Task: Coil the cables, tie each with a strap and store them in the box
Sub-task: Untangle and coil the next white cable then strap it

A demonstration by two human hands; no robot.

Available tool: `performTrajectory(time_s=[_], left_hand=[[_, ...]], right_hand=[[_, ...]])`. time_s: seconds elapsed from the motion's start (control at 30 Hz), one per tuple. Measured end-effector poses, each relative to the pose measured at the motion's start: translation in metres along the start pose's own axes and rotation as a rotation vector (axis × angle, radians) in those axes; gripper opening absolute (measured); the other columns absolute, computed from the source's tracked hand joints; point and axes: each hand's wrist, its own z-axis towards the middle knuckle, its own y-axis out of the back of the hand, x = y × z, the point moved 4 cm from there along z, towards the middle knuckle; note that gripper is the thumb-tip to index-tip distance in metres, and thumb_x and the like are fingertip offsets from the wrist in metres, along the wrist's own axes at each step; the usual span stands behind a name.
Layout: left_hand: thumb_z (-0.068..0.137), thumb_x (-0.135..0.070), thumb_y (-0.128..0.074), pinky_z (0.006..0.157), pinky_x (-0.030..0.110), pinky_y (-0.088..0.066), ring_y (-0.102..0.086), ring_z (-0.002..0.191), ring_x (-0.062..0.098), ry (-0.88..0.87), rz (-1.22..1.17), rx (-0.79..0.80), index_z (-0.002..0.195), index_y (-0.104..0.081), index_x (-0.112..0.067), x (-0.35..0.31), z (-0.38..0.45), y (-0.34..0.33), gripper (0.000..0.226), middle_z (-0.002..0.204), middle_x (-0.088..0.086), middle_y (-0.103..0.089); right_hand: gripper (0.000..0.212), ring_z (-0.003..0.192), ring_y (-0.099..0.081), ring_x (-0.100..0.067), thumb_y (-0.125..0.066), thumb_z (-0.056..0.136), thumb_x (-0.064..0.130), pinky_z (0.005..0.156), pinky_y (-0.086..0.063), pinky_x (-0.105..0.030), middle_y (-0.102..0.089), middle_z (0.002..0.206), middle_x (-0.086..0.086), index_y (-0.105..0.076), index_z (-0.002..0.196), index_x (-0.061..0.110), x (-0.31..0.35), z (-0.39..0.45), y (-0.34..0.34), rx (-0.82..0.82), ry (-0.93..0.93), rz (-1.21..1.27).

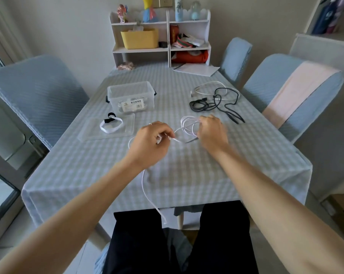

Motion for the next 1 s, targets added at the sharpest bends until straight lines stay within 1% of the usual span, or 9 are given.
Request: performTrajectory(time_s=[0.1,0.2,0.27,0.43,0.63,0.7,0.77,0.83,1.0], left_hand=[[0.086,-0.025,-0.061,0.081,0.022,-0.041,-0.059,0.099,0.015,0.034,0.127,-0.035,0.105,-0.068,-0.017,0.008,0.034,-0.001,0.022,0.105,-0.005,-0.062],[0.087,-0.033,-0.068,0.091,0.022,-0.036,-0.052,0.119,0.017,0.123,0.204,0.126,0.129,-0.058,-0.019,0.015,0.06,-0.017,0.046,0.129,-0.001,-0.054],[0.084,-0.032,-0.07,0.089,0.019,-0.033,-0.053,0.122,0.019,0.176,0.238,0.232,0.135,-0.053,-0.018,0.02,0.074,-0.029,0.055,0.132,0.001,-0.056],[0.082,-0.02,-0.067,0.063,0.025,-0.037,-0.061,0.091,0.023,0.311,0.341,0.353,0.109,-0.064,-0.016,0.038,0.093,-0.031,0.027,0.089,-0.002,-0.061],[0.088,-0.017,-0.052,0.069,0.033,-0.038,-0.062,0.1,0.038,0.396,0.677,0.272,0.102,-0.062,-0.009,0.059,0.098,-0.021,0.019,0.107,0.017,-0.065],[0.088,-0.014,-0.051,0.065,0.031,-0.04,-0.064,0.088,0.034,0.483,0.543,0.264,0.098,-0.065,-0.008,0.068,0.1,-0.019,0.019,0.101,0.017,-0.068],[0.086,-0.011,-0.052,0.048,0.025,-0.043,-0.063,0.058,0.024,0.595,0.222,0.255,0.086,-0.07,-0.01,0.078,0.104,-0.015,0.017,0.077,0.011,-0.07],[0.088,-0.009,-0.053,0.04,0.024,-0.043,-0.057,0.042,0.021,0.642,-0.012,0.231,0.078,-0.071,-0.018,0.082,0.106,-0.013,0.023,0.057,0.004,-0.062],[0.091,-0.004,-0.048,0.042,0.026,-0.049,-0.064,0.045,0.016,0.29,0.033,0.177,0.091,-0.073,-0.024,0.074,0.109,-0.007,0.032,0.052,-0.007,-0.062]], right_hand=[[0.009,0.092,-0.058,-0.037,-0.054,0.088,0.008,0.067,-0.029,-0.03,-0.062,0.099,-0.02,-0.061,0.09,0.002,0.009,0.003,0.001,0.003,0.012,0.073],[0.013,0.087,-0.059,-0.036,-0.054,0.089,0.012,0.065,-0.031,-0.032,-0.059,0.092,-0.016,-0.062,0.091,0.002,0.023,0.005,-0.004,0.04,0.1,0.1],[0.013,0.083,-0.058,-0.035,-0.056,0.087,0.013,0.065,-0.031,-0.032,-0.053,0.084,-0.011,-0.064,0.09,0.002,0.031,0.01,-0.007,0.04,0.164,0.129],[0.021,0.073,-0.053,-0.028,-0.046,0.091,0.008,0.063,-0.041,-0.038,-0.045,0.072,0.0,-0.066,0.084,0.007,0.033,0.03,-0.023,0.042,0.238,0.233],[0.011,0.075,-0.056,-0.027,-0.057,0.083,0.004,0.066,-0.039,-0.034,-0.062,0.08,-0.012,-0.068,0.086,0.002,0.044,0.051,-0.032,0.113,0.364,0.249],[0.012,0.077,-0.058,-0.026,-0.058,0.082,0.005,0.067,-0.039,-0.032,-0.066,0.083,-0.011,-0.068,0.089,0.003,0.046,0.06,-0.034,0.139,0.368,0.254],[0.01,0.073,-0.057,-0.021,-0.061,0.083,0.008,0.063,-0.037,-0.028,-0.067,0.08,-0.006,-0.069,0.089,0.007,0.046,0.067,-0.036,0.174,0.326,0.298],[0.002,0.065,-0.056,-0.014,-0.065,0.083,0.013,0.058,-0.037,-0.024,-0.064,0.071,0.002,-0.067,0.084,0.015,0.043,0.071,-0.038,0.2,0.267,0.367],[0.011,0.06,-0.054,-0.014,-0.067,0.082,0.022,0.054,-0.038,-0.028,-0.059,0.064,0.002,-0.061,0.074,0.018,0.034,0.082,-0.036,0.251,0.185,0.361]])
